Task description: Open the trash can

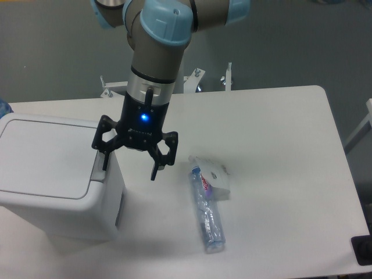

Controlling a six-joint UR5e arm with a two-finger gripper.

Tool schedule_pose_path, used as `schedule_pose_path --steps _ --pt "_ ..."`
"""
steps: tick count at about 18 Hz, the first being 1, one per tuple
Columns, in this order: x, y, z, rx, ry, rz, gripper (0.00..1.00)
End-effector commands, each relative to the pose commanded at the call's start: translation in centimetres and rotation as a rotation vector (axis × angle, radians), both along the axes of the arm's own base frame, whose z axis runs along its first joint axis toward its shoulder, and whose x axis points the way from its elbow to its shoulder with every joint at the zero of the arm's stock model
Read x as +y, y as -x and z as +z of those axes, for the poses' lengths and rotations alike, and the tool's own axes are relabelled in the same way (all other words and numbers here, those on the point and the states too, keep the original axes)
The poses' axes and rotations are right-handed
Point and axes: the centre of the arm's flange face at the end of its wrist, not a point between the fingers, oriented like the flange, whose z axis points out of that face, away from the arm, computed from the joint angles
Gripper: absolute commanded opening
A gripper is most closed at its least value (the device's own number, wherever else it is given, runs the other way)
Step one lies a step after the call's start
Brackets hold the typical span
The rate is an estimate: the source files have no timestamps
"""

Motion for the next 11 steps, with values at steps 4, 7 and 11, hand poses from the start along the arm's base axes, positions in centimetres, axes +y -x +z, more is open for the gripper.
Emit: schedule_pose_path --steps 4,7,11 --pt "0.01 0.05 -0.49 -0.005 0.008 0.004 1.0" --pt "0.05 0.08 -0.58 -0.004 0.009 0.001 1.0" --pt "0.07 0.1 -0.75 -0.008 0.011 0.004 1.0"
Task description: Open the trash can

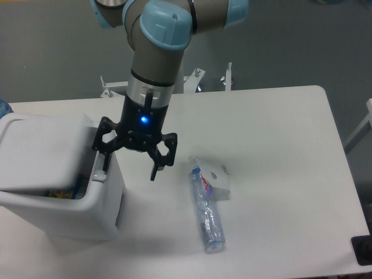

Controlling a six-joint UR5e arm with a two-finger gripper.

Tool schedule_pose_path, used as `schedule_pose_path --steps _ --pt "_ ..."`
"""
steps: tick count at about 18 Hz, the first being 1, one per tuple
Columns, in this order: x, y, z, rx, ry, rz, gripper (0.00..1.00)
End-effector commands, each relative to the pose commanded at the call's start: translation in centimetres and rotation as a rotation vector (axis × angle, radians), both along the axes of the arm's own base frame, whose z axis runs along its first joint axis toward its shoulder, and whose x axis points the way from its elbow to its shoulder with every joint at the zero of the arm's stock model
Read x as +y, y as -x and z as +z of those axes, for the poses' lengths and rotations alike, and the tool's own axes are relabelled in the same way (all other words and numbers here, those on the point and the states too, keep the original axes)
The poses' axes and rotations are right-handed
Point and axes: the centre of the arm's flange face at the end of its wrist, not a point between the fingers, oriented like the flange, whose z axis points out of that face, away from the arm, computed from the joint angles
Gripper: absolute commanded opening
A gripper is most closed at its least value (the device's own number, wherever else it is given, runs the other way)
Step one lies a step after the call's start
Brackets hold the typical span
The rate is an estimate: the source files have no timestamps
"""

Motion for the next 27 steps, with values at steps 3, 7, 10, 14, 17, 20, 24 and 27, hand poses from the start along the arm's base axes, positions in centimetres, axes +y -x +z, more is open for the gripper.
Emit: schedule_pose_path --steps 3,7,10,14,17,20,24,27 --pt "0.0 0.0 0.0 0.002 -0.002 0.0 1.0" --pt "0.0 0.1 0.9 0.016 -0.016 -0.001 1.0" --pt "-0.1 1.3 2.9 0.044 -0.045 0.013 1.0" --pt "-1.3 6.2 2.9 0.085 -0.073 0.074 1.0" --pt "-5.3 12.4 0.2 0.111 -0.035 0.111 1.0" --pt "-9.5 17.8 -2.7 0.149 0.007 0.097 1.0" --pt "-14.0 24.2 -6.3 0.185 0.05 0.067 1.0" --pt "-15.5 26.0 -7.6 0.199 0.069 0.043 1.0"
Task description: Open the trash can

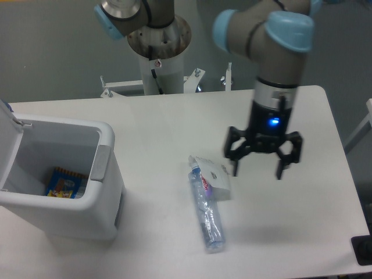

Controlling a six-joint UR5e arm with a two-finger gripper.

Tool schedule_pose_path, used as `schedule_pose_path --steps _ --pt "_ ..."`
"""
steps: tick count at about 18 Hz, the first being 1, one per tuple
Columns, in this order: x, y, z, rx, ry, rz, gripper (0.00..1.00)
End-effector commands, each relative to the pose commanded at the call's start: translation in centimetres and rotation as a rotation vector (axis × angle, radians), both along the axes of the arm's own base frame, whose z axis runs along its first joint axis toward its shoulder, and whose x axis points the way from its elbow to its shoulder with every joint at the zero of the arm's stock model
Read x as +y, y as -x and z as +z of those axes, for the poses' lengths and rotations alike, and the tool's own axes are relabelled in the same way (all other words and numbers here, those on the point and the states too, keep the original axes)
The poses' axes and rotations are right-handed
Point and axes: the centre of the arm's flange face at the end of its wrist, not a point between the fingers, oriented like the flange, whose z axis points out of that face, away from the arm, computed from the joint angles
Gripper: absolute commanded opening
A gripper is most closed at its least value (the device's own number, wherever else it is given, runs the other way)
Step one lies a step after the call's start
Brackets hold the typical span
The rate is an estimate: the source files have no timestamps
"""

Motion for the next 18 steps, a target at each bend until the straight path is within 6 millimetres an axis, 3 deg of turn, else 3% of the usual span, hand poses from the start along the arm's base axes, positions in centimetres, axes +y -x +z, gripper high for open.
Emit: schedule_pose_path --steps 3,5,11,18 --pt "-1.1 0.6 -1.3 0.066 0.195 0.029 1.0" --pt "-0.7 0.1 -2.3 0.077 0.318 -0.018 1.0" --pt "-1.2 0.3 -3.4 0.047 0.46 -0.146 1.0" --pt "0.4 0.1 -4.3 0.022 0.527 -0.224 1.0"
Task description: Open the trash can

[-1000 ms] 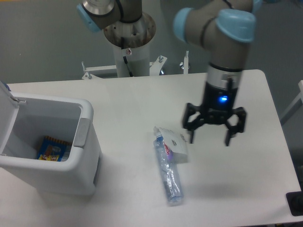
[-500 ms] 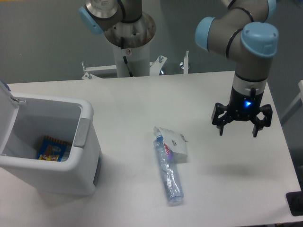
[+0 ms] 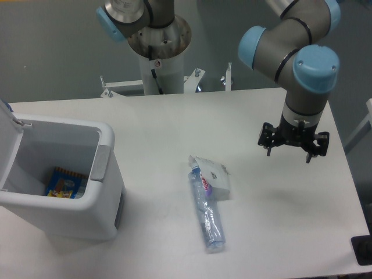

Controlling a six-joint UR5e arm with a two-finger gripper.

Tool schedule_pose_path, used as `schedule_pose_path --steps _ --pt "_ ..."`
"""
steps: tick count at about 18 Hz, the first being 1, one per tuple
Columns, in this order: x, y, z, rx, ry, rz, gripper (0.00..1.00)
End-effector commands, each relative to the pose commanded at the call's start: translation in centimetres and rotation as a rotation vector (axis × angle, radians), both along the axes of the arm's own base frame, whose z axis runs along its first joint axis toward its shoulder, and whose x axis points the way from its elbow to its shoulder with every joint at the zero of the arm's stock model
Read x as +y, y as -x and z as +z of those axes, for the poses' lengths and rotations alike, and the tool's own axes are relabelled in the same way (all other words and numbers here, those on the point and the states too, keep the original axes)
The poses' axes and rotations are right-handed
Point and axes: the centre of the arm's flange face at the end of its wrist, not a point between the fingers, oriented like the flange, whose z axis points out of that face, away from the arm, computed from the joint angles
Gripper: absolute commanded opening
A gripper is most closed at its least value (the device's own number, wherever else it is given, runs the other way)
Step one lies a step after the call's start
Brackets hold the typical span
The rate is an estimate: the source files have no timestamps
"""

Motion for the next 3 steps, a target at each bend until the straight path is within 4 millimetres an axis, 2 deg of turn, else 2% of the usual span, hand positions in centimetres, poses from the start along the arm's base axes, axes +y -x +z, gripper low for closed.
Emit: schedule_pose_path --steps 3 --pt "-0.08 -0.02 -0.13 0.002 0.01 -0.036 1.0"
